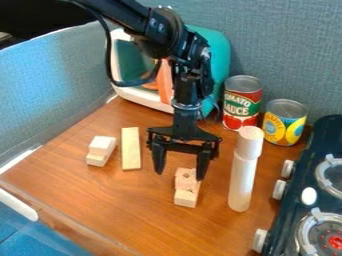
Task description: Moved the small box to the left side of the table
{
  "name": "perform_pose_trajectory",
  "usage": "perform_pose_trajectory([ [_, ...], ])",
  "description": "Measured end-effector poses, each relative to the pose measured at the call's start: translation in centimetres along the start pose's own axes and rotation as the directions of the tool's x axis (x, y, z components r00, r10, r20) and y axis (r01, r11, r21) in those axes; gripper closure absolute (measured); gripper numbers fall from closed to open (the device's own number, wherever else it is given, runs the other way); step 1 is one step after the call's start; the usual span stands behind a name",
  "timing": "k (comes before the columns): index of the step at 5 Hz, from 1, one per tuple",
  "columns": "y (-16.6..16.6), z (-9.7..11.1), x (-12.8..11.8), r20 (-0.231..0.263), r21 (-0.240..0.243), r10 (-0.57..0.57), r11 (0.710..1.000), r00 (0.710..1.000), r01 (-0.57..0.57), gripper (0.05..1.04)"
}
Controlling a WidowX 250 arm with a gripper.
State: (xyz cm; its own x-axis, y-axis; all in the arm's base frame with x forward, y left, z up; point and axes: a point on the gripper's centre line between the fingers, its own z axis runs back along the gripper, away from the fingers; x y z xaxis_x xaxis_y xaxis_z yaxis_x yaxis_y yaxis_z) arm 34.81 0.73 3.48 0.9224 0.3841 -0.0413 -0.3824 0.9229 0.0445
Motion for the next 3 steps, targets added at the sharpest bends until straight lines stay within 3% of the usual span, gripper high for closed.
perform_pose_trajectory([
  [1, -0.13, -0.3, -0.18, -0.003, -0.015, -0.009, 1.0, 1.0, 0.009, 0.124],
  [2, -0.28, -0.3, -0.14, 0.002, -0.021, -0.024, 0.999, 1.0, 0.024, 0.406],
  [3, -0.14, -0.64, -0.4, -0.001, -0.032, -0.01, 0.999, 1.0, 0.01, 0.554],
])
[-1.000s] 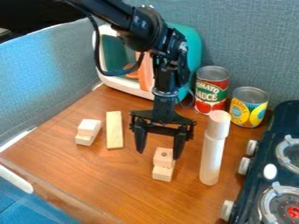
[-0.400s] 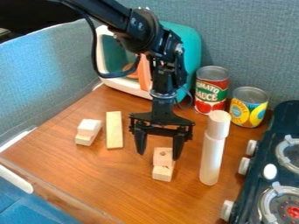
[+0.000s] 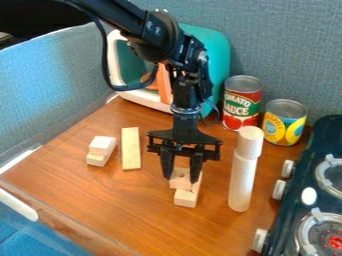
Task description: Moved the small box to the left side of the table
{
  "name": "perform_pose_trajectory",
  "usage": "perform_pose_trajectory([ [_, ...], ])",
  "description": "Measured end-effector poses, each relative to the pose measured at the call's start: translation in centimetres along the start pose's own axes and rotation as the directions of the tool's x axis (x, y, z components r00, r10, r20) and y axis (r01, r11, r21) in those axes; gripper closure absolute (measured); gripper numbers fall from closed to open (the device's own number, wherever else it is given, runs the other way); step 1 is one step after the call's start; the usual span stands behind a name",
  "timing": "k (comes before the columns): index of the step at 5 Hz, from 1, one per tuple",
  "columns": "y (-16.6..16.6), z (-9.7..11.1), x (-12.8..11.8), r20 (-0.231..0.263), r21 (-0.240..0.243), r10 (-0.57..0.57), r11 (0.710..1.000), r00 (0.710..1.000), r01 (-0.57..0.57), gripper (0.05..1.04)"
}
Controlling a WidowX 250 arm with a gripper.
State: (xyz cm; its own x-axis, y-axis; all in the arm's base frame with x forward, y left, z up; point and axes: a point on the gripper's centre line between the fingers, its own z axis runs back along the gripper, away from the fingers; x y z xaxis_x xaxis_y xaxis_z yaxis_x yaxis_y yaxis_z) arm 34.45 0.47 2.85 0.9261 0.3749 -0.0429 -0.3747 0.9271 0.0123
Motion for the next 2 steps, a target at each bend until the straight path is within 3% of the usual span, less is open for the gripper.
perform_pose_trajectory([
  [2, 0.99, 0.8, -0.48, 0.0, -0.01, 0.028, 1.0, 1.0, -0.028, 0.555],
])
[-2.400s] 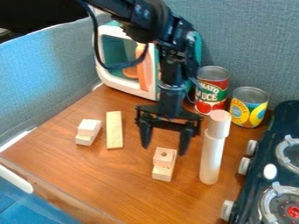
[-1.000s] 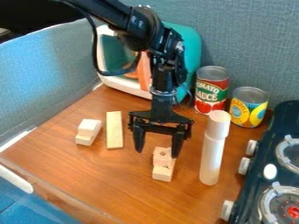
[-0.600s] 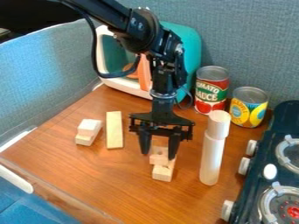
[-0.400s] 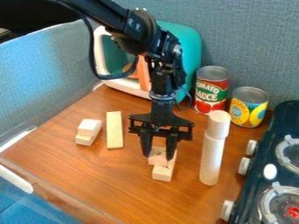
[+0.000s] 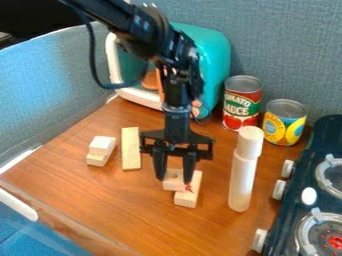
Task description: Moved the small box to the left side of the table
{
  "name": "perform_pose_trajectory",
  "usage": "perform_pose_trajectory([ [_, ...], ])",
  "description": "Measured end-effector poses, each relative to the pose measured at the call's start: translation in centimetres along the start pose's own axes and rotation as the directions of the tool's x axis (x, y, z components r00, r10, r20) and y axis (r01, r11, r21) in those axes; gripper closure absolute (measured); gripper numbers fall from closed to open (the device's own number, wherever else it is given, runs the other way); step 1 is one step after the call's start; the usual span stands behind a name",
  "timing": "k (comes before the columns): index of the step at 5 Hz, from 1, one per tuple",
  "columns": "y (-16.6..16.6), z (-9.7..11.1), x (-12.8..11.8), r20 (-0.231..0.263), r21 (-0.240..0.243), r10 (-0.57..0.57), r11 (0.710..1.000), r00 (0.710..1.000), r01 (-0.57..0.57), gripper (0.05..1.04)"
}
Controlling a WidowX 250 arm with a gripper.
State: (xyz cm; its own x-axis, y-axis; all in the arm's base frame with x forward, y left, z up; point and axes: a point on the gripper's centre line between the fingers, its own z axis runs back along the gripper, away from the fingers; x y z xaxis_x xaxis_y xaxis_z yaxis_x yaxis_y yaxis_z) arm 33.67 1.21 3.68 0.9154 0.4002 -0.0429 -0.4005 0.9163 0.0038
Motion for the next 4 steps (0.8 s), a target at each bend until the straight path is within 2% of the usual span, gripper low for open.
perform_pose_trajectory([
  [1, 1.9, 2.9, 0.1, 0.042, -0.016, 0.045, 0.999, 0.998, -0.045, 0.555],
  [2, 4.8, 4.0, 0.4, 0.018, 0.045, 0.101, 0.994, 0.995, -0.102, 0.555],
  [3, 7.0, 2.3, 1.7, -0.064, 0.104, 0.138, 0.986, 0.988, -0.131, 0.555],
  [4, 8.9, 1.3, 2.3, -0.122, 0.12, 0.175, 0.98, 0.977, -0.16, 0.555],
])
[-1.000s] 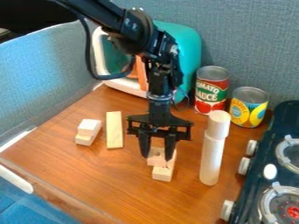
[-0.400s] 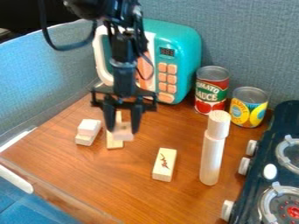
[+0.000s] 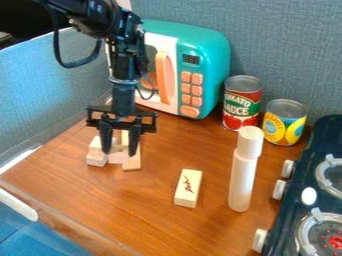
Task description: Moved the small box to the left side of the table
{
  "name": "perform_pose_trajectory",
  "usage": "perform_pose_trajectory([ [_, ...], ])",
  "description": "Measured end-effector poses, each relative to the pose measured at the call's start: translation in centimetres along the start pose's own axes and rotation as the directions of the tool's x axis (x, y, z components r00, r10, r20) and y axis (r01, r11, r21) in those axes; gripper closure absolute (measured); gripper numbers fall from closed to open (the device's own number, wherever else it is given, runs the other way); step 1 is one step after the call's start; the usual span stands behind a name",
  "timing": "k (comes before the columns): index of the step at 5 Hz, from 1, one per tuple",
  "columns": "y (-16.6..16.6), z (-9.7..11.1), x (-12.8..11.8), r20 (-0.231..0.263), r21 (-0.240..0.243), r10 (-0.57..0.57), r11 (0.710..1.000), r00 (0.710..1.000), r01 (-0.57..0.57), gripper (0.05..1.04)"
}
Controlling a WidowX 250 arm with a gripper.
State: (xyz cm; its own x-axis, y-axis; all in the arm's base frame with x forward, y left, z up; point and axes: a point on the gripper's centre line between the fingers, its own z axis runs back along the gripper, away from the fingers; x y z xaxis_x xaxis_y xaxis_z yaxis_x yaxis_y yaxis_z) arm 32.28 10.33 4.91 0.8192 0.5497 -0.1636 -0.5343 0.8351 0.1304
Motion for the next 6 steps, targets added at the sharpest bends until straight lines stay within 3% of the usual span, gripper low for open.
perform_pose_trajectory([
  [1, 0.7, 0.1, 1.3, -0.009, -0.02, -0.009, 1.0, 1.0, 0.009, 0.555],
  [2, 0.9, 1.1, 2.5, 0.019, -0.04, 0.015, 0.999, 1.0, -0.014, 0.555],
  [4, 1.3, 1.6, 3.0, 0.035, -0.049, 0.013, 0.999, 0.999, -0.011, 0.555],
  [6, 3.0, 1.6, 3.1, 0.003, -0.046, 0.014, 0.999, 1.0, -0.013, 0.555],
])
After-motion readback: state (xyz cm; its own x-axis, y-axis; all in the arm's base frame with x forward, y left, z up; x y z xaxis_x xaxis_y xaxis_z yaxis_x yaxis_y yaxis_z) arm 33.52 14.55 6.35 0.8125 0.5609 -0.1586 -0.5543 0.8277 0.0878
